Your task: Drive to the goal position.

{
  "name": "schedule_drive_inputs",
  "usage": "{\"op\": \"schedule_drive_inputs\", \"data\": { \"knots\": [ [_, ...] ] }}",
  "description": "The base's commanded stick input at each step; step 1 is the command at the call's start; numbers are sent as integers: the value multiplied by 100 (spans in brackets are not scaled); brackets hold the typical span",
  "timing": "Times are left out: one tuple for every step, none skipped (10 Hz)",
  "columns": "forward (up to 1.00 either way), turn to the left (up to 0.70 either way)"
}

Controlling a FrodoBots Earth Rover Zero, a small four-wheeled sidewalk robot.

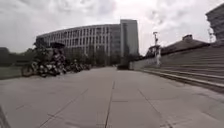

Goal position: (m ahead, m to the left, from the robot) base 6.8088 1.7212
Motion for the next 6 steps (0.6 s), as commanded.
{"op": "schedule_drive_inputs", "data": {
  "knots": [
    [70, 14],
    [70, 14],
    [70, 13],
    [70, 6],
    [70, 1],
    [70, 0]
  ]
}}
